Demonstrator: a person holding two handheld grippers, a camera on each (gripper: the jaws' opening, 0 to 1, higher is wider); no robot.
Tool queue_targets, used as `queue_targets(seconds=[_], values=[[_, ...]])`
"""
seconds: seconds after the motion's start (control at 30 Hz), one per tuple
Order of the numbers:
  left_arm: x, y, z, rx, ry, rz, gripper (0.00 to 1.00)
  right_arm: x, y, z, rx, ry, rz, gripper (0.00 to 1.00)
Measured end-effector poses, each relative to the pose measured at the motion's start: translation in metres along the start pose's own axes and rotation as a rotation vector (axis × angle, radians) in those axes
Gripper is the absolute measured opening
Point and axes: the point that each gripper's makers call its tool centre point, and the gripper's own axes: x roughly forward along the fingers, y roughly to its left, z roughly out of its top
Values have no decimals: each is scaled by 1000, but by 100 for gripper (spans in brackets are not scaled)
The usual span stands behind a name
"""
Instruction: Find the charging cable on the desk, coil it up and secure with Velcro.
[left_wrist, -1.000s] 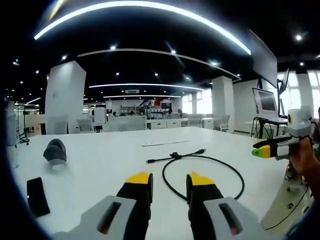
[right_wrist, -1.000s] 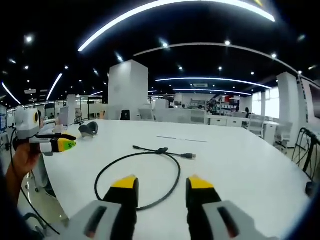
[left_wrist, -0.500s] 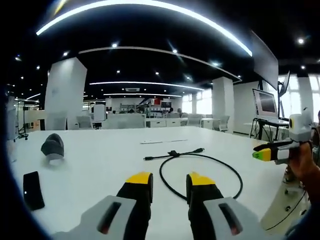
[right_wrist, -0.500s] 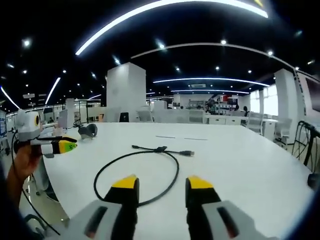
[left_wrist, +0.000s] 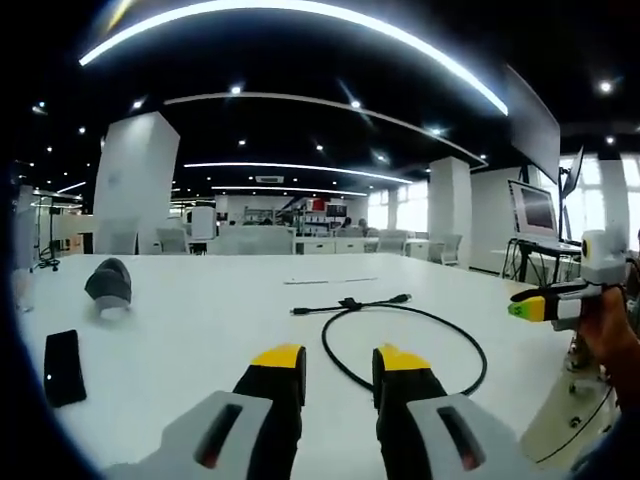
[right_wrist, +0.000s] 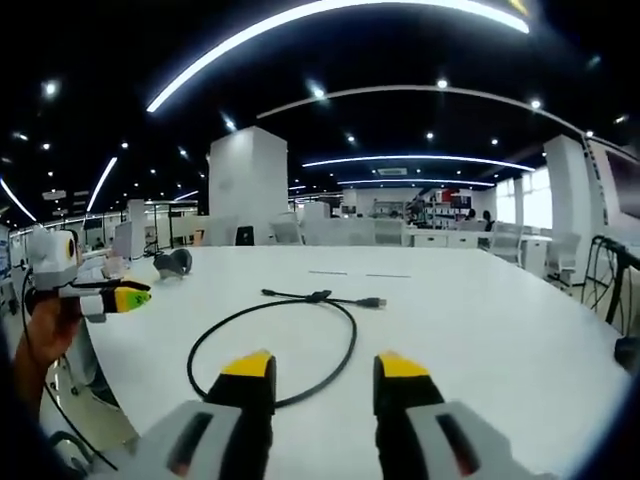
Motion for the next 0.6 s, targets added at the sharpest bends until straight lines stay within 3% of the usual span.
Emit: queue_targets(seconds=[0.6], values=[[-3,0,-3,-6,-2,-1,27,2,-6,-3,20,15,5,40]])
